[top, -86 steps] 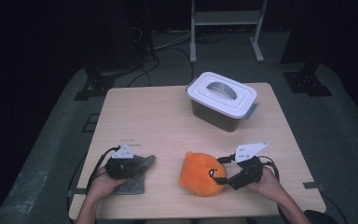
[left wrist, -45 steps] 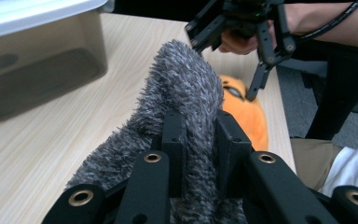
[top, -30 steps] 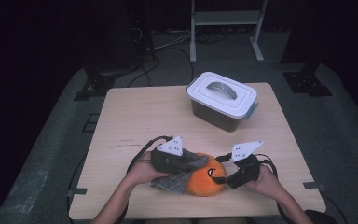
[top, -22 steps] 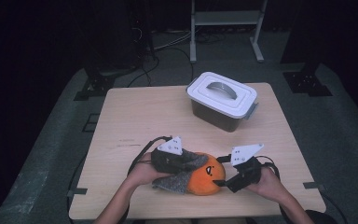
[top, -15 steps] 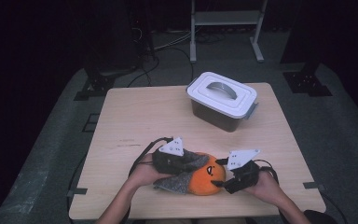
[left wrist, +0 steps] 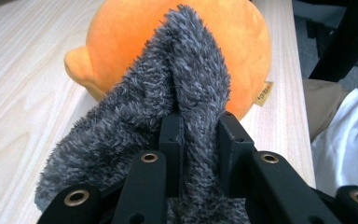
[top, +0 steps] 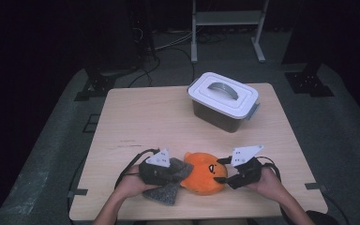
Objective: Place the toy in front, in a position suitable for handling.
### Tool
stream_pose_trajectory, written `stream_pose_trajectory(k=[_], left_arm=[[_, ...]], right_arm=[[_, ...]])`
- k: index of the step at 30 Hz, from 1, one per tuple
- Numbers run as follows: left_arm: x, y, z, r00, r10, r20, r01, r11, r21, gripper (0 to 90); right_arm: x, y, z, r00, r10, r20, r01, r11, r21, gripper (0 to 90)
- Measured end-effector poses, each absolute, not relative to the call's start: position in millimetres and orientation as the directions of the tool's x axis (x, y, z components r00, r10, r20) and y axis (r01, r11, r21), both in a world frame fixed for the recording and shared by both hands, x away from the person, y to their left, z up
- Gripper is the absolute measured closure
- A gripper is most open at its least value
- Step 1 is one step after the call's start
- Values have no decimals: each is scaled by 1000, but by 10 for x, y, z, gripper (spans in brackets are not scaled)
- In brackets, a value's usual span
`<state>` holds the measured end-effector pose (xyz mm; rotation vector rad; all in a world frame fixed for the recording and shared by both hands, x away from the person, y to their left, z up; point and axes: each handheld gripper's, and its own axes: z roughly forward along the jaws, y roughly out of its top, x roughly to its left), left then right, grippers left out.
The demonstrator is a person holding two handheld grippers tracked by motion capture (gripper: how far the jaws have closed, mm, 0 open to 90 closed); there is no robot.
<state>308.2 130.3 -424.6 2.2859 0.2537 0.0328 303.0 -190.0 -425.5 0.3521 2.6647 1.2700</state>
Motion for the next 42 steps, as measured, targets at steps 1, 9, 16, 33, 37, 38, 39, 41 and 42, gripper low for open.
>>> stream_pose_trajectory(k=[1,9,16,33,37,38,39,41,42], left_arm=[[3082,1320,-4245,979,192,-61,171,-634,754,745],[3082,1150,-4126,993,104,-61,109,-560,821,745],[3038,1113,-4154,996,73,-49,82,-567,819,745],[3035,1182,-4032,996,84,-27,68,-534,843,745],[3066,1052,-4130,996,83,-11,58,-582,811,746],[3075,1055,-4155,996,89,-14,63,-577,814,746],[3080,1063,-4175,995,97,-14,68,-574,816,746],[3078,1090,-4190,993,114,-8,72,-569,819,746],[3072,1103,-4191,992,126,-2,74,-568,819,745]], right_arm=[[3035,-1904,-4261,-958,283,-50,138,608,782,360],[3107,-1853,-4239,-950,308,-53,153,608,779,349],[3169,-1942,-4285,-944,328,-30,183,599,779,362],[3213,-1923,-4287,-929,367,38,250,551,796,353],[3207,-1912,-4281,-921,388,24,251,547,798,334],[3208,-1921,-4284,-922,387,29,254,544,800,321],[3205,-1931,-4281,-921,387,44,264,538,801,310],[3195,-1960,-4248,-924,378,60,268,527,806,292],[3177,-1973,-4223,-926,374,61,264,522,811,274]])
